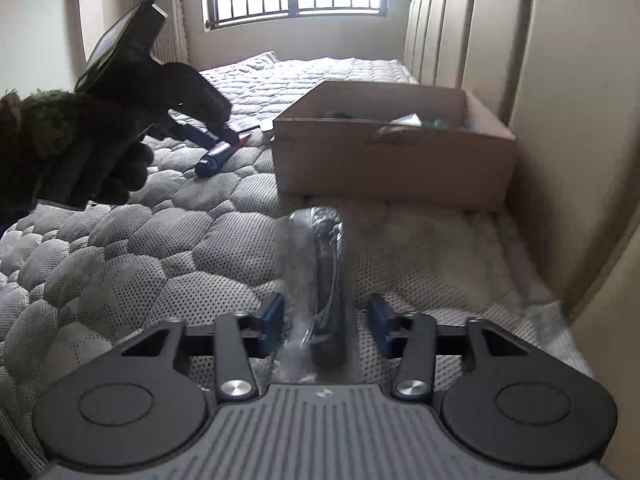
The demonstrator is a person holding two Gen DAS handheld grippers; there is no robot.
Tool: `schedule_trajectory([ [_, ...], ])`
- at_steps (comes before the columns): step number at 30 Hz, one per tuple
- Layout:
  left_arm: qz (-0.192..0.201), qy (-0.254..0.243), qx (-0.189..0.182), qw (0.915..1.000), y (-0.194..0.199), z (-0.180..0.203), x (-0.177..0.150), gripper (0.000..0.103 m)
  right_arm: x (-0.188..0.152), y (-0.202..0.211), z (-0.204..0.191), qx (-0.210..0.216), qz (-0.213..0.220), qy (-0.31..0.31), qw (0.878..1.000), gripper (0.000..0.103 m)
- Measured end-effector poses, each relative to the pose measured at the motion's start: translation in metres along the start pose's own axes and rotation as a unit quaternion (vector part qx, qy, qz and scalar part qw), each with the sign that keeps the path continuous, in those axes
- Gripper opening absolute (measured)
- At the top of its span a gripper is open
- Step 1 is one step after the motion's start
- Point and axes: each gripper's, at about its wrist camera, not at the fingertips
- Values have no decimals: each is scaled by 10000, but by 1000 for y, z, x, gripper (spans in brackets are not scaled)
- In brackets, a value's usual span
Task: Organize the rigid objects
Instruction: 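Carry the red toothpaste and the wrapped black item toward the pink box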
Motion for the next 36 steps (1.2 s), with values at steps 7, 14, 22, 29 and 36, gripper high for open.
schedule_trajectory([
  [7,-99,-83,131,9998,-13,5,-3,40,-1,-2,-2,79,2,63,9999,61],
  [14,-5,-127,160,9998,-12,6,-4,37,-4,-6,-3,75,31,109,9999,66],
  [22,83,-286,-167,9994,8,-4,-30,34,0,-9,11,942,-153,-12,9954,103],
  [29,-83,-437,-855,9953,64,-14,-103,34,3,-11,5,828,-304,100,9960,103],
  [36,-46,-324,-1124,9931,105,-16,-170,34,10,-16,-3,664,-547,513,9950,103],
])
Point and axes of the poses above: each gripper's, at about its wrist camera, not at the fingertips, and y roughly against the way its jaws point, z to its right, x to its top, and after that the axes turned 12 degrees about -z, right-handed
